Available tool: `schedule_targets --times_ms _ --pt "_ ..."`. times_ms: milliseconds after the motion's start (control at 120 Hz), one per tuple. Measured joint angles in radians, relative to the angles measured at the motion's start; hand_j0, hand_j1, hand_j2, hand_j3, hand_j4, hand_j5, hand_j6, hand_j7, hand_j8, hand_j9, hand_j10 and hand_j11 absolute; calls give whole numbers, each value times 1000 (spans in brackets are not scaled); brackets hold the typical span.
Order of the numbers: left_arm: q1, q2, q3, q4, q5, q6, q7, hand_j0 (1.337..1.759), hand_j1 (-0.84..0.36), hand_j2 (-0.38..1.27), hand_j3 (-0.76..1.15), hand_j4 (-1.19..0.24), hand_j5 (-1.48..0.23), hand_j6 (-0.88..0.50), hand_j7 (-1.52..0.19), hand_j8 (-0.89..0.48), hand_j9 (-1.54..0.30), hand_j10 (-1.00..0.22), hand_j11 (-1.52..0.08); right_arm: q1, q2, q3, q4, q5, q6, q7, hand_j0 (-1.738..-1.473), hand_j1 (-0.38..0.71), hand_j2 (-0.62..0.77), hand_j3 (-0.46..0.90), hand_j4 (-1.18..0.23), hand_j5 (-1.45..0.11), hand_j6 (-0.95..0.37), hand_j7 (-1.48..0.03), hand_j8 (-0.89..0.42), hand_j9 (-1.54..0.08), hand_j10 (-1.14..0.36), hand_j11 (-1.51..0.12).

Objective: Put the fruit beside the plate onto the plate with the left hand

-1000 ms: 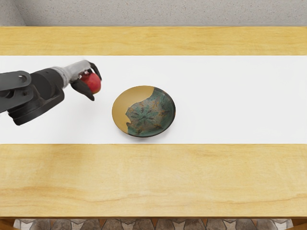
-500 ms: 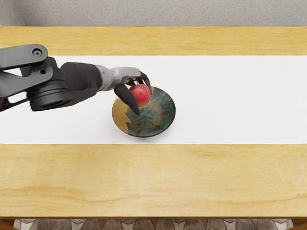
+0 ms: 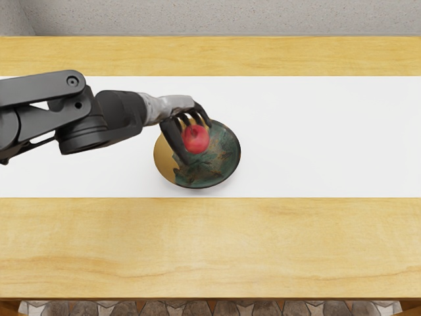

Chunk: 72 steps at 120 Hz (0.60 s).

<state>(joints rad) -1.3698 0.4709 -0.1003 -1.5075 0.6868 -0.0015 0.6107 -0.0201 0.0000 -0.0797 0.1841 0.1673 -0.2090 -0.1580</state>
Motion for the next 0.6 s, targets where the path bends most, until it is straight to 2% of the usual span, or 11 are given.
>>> schedule_targets --times_ms 133,300,350,442,500,533,567,600 --pt "0 0 -2 8 -2 0 0 1655 -7 84 0 -320 -434 -267 -439 -323 -443 -322 -445 0 0 0 0 0 0 0 -1658 -305 -7 0 -37 -47 -37 -47 -37 -47 -37 -47" --pt "0 14 -12 11 -4 -3 0 1657 27 66 0 -280 -371 -257 -373 -281 -375 -281 -376 0 0 0 0 0 0 0 -1658 -305 -7 0 -37 -47 -37 -47 -37 -47 -37 -47" --pt "13 45 -22 12 -7 -11 0 1657 33 62 0 -274 -360 -256 -362 -275 -363 -274 -364 1 0 0 0 0 0 0 -1658 -305 -7 0 -37 -47 -37 -47 -37 -47 -37 -47" --pt "37 165 -69 14 -44 -78 -8 1657 40 58 0 -265 -347 -254 -348 -266 -348 -265 -349 3 0 0 0 0 0 0 -1658 -305 -7 0 -37 -47 -37 -47 -37 -47 -37 -47" --pt "103 200 -131 30 -88 -170 -33 1658 43 56 0 -261 -340 -252 -341 -262 -342 -261 -342 4 0 0 0 0 0 -1 -1658 -305 -7 0 -37 -47 -37 -47 -37 -47 -37 -47" --pt "160 215 -184 41 -112 -234 -46 1658 45 56 0 -259 -338 -252 -338 -260 -339 -259 -339 5 0 0 0 0 0 -1 -1658 -305 -7 0 -37 -47 -37 -47 -37 -47 -37 -47" --pt "249 235 -265 59 -151 -321 -55 1658 46 55 0 -258 -335 -252 -336 -259 -336 -258 -336 5 0 0 0 0 0 -2 -1658 -305 -7 0 -37 -47 -37 -47 -37 -47 -37 -47" --pt "295 257 -338 79 -191 -398 -62 1658 48 55 0 -257 -333 -252 -334 -258 -334 -257 -334 6 0 0 0 0 0 -2 -1658 -305 -7 0 -37 -47 -37 -47 -37 -47 -37 -47"
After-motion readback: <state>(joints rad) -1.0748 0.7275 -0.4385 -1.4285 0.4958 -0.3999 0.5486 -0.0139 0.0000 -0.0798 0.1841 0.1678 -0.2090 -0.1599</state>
